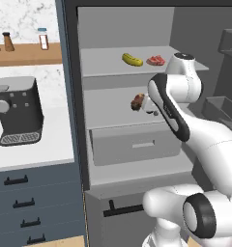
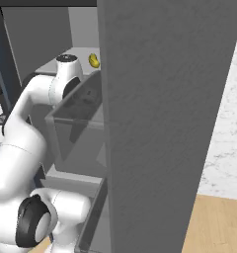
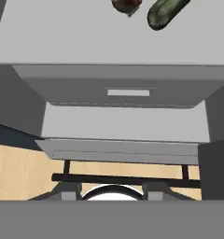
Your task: Place one cucumber and one steak in each tupperware on the nearby counter, to pack two identical lunches.
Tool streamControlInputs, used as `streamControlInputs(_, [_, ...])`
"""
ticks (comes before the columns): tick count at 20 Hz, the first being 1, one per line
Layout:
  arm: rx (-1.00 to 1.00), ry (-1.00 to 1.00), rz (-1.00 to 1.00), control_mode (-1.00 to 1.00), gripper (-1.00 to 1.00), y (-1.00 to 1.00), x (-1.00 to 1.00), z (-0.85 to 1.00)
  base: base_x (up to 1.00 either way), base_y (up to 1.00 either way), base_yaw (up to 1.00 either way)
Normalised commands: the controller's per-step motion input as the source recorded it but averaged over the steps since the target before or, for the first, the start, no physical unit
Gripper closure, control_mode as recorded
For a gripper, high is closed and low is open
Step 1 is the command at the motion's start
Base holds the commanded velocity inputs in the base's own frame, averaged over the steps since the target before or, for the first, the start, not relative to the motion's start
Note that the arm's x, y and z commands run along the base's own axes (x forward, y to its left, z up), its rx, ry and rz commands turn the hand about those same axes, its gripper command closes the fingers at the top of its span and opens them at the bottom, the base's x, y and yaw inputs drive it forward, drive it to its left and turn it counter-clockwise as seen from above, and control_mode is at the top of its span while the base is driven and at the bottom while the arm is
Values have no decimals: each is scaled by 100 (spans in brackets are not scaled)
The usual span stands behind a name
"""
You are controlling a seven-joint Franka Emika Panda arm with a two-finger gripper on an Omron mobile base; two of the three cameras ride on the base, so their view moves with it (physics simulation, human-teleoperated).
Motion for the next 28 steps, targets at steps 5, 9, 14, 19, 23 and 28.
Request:
streamControlInputs(5, [0,-7,0,-100,-100,-56,-3,-9,0,0,0])
streamControlInputs(9, [0,-21,0,-100,-100,-100,19,-19,0,0,0])
streamControlInputs(14, [0,-15,0,-100,-100,-73,3,-6,0,0,0])
streamControlInputs(19, [0,-1,0,-100,-100,-3,0,-8,0,0,0])
streamControlInputs(23, [-1,-5,-8,-100,-100,22,53,-15,0,0,0])
streamControlInputs(28, [-2,-3,-16,-100,-100,41,62,-13,0,0,0])
